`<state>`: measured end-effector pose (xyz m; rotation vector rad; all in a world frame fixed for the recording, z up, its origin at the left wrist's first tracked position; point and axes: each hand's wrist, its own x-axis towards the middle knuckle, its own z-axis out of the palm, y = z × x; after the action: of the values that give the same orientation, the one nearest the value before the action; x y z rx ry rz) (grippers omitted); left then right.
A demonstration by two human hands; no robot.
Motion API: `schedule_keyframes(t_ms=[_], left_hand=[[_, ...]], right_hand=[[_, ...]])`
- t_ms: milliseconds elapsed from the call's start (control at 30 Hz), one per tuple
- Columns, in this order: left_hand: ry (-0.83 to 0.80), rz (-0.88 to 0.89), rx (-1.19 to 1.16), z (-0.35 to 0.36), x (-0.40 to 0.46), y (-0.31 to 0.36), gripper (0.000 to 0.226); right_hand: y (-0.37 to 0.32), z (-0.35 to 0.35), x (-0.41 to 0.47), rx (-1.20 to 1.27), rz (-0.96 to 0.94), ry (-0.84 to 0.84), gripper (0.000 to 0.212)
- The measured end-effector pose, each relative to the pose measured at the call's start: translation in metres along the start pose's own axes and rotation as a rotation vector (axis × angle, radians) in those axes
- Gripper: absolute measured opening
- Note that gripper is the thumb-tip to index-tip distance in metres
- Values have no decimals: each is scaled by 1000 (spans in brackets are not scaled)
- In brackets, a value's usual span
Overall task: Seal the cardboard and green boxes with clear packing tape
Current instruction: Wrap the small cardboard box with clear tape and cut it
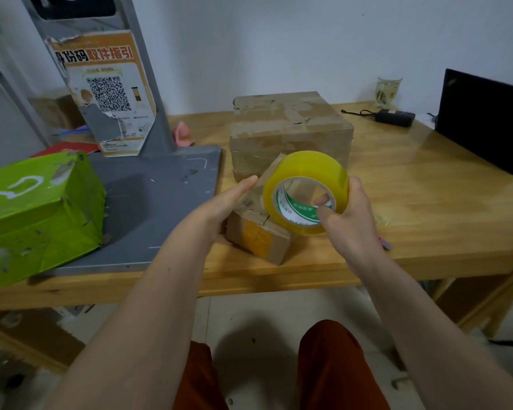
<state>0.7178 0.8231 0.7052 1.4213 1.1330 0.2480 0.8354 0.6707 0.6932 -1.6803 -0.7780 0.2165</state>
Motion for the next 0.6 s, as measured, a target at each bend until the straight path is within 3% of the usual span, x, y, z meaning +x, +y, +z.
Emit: schedule_keyframes(t_ms=[67,167,467,600], left_hand=[[-18,-11,40,6,2,3,61],[-5,-34,-77,9,10,-4,42],[108,6,-362,-4,17,-20,34],[77,-44,-326,-2,14,-20,61]], right_hand=[[0,0,0,3,1,-1,24],[-3,0,2,-58,-17,-21,23],[-3,-28,15,-404,-31,-28,26],[5,-34,18,-345,10,-21,18]])
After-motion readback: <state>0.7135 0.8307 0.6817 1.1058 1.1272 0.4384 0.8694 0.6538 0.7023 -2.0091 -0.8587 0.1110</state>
